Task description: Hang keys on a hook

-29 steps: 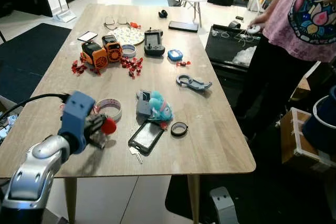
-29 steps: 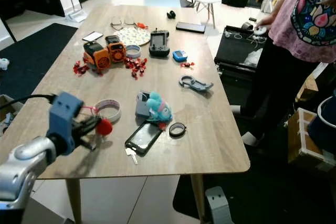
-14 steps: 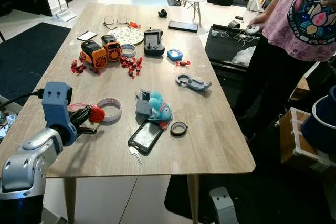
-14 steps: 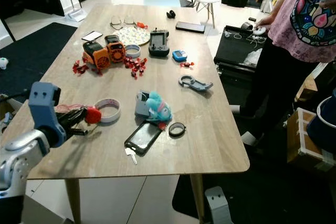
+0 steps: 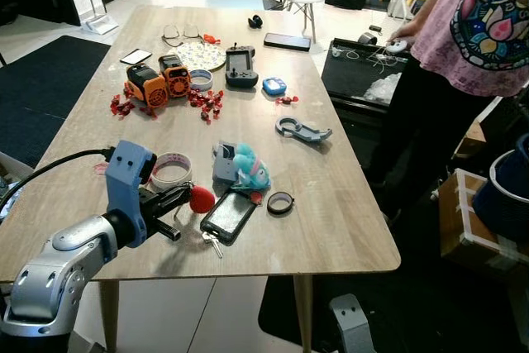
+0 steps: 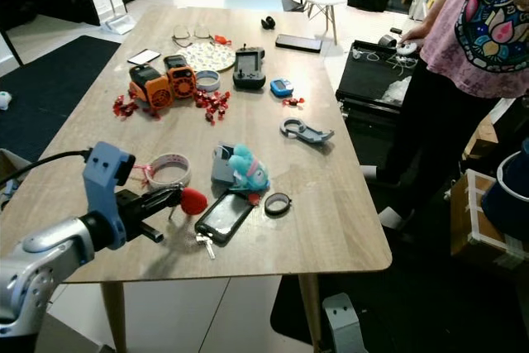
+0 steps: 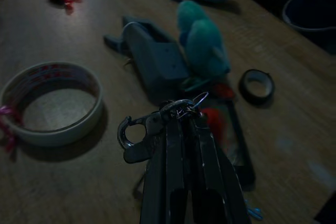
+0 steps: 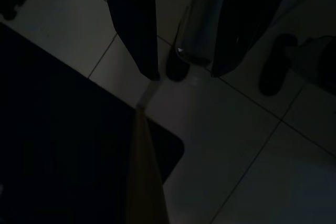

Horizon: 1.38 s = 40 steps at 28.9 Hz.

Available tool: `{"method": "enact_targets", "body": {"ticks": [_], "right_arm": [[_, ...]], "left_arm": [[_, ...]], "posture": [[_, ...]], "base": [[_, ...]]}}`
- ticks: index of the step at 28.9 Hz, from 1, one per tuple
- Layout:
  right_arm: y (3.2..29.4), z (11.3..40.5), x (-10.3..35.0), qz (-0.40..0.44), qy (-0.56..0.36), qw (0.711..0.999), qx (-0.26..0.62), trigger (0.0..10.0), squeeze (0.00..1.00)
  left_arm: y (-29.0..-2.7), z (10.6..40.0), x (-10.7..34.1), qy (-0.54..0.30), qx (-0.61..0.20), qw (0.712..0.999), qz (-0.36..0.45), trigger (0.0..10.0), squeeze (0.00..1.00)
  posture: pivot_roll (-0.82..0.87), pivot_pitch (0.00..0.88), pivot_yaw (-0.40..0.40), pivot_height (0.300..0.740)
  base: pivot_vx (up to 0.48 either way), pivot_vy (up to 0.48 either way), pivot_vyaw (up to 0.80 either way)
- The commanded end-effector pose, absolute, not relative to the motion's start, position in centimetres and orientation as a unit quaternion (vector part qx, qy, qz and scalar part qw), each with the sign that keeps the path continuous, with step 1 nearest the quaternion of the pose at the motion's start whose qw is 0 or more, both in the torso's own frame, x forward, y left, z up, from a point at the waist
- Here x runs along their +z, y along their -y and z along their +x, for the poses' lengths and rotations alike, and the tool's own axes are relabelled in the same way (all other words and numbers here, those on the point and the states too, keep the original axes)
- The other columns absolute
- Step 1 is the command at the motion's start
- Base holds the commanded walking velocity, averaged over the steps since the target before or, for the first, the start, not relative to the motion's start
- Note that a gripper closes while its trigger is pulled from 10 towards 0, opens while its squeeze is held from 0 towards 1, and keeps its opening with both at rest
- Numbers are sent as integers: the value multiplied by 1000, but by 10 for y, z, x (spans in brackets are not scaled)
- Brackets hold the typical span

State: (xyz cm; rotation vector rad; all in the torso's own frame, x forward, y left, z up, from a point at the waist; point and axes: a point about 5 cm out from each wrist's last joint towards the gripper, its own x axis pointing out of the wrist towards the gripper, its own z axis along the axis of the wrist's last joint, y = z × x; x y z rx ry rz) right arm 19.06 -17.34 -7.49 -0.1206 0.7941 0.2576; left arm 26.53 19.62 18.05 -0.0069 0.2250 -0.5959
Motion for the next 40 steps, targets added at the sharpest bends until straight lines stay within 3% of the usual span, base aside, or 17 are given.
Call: {"method": "enact_targets", "body": {"ticks": [1,11,12,13,14,19,20,21,31,40], "right_arm": [[175,186,-77,-58,-393,910,121,10000,0],[175,187,-77,-57,-393,909,122,10000,0],[175,186,-77,-57,-393,909,122,10000,0],[175,186,-77,-57,-393,909,122,10000,0],[175,186,-77,-58,-393,909,122,10000,0],[175,186,-77,-58,-394,909,123,10000,0],[175,186,-78,-58,-394,909,123,10000,0],[175,186,-78,-59,-394,909,123,10000,0],[174,186,-77,-58,-394,909,124,10000,0],[175,186,-78,-58,-394,909,124,10000,0]], "left_arm": [[-194,264,197,-67,-311,948,-15,10000,0],[-196,267,205,-40,-305,951,-20,10000,0],[-196,266,204,-42,-304,952,-19,10000,82],[-196,266,204,-43,-303,952,-19,10000,322],[-197,267,204,-43,-298,953,-26,10000,1000],[-199,268,204,-43,-289,956,-17,10000,1000],[-201,269,203,-46,-280,959,-5,10000,557],[-202,269,202,-47,-275,960,1,10000,0],[-205,272,204,-36,-261,965,8,10000,0],[-193,262,193,-75,-315,946,26,10000,0]], "posture": [[79,85,-58,740],[80,84,-55,740],[80,83,-56,740],[80,83,-56,740],[80,83,-56,740],[81,81,-58,740],[81,82,-58,740],[81,82,-58,740],[82,83,-57,740],[80,87,-59,740]], "base": [[0,0,0],[0,0,0],[0,0,0],[0,0,0],[0,0,0],[0,0,0],[0,0,0],[0,0,0],[0,0,0],[0,0,0]]}}
